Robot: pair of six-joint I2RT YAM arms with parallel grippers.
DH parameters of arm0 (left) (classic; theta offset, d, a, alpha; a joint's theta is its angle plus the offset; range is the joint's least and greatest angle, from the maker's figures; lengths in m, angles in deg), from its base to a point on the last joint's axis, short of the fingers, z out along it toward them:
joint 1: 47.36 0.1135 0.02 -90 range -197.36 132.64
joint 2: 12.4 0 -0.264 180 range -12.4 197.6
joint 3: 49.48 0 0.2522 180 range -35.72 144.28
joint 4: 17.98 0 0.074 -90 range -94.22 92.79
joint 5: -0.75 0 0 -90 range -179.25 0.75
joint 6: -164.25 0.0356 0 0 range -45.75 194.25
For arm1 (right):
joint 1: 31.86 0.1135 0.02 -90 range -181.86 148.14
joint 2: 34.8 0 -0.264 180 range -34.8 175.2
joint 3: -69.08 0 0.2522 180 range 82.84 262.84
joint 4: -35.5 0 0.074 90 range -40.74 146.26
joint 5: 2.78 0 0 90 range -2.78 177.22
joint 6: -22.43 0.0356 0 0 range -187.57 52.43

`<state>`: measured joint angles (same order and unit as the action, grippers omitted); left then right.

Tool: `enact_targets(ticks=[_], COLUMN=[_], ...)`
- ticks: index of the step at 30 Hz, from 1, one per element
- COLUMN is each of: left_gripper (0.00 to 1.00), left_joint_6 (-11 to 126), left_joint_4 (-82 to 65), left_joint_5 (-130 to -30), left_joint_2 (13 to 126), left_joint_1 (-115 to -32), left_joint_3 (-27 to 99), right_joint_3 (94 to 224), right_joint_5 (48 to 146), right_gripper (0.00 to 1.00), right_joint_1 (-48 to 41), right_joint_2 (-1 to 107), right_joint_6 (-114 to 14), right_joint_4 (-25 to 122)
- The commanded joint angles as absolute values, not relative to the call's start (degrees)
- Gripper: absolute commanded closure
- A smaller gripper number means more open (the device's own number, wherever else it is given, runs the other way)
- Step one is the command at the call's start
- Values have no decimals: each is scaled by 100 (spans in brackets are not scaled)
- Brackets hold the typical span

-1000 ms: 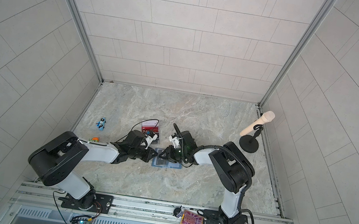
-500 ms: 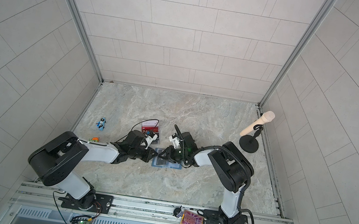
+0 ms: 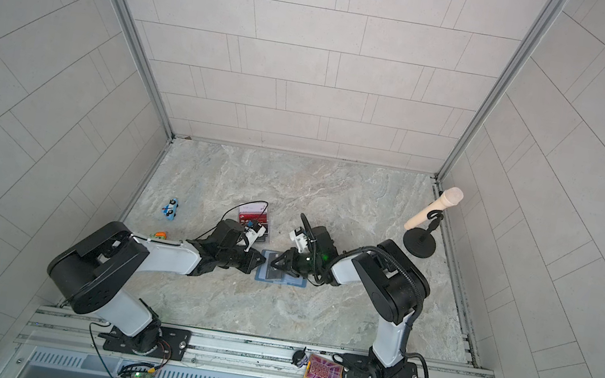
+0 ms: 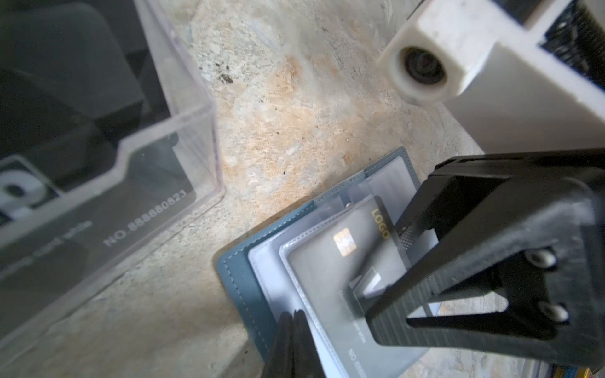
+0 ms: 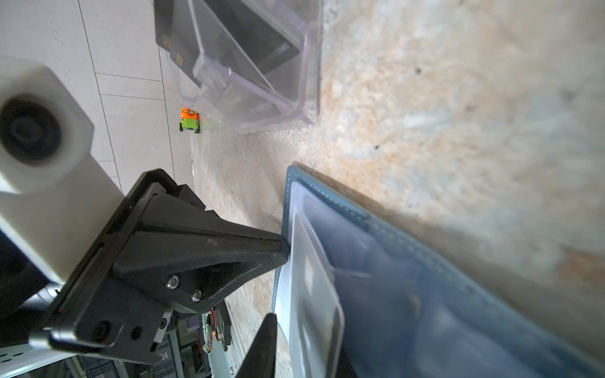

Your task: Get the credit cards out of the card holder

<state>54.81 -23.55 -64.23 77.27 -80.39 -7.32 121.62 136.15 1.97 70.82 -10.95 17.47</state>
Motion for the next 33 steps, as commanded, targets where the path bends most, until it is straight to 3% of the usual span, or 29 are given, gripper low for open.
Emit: enact_targets(ticks=[1, 14, 25, 33], left_gripper=[99, 99, 99, 99], left_joint_6=[5598, 5612, 5606, 5622], left_joint_4=[-1590, -1576, -1573, -1531], left_joint_5=[-6689, -6690, -6686, -6689], left_joint_2=[7899, 7913, 7901, 7908], left_joint_1=[-8068, -8067, -8067, -8067], left_joint_3=[-815, -807, -804, -769], right_joint_3=[12090, 11959, 12631, 12747], right_joint_5=[13692, 13821, 14001, 13943], right_gripper=[76, 77, 71, 71], right_joint_1=[135, -6, 301, 370], right_joint_2=[6875, 6685, 6955, 7246], right_joint_6=[-939, -867, -1693, -1585], right_joint_4=[1525, 1348, 2562, 2510])
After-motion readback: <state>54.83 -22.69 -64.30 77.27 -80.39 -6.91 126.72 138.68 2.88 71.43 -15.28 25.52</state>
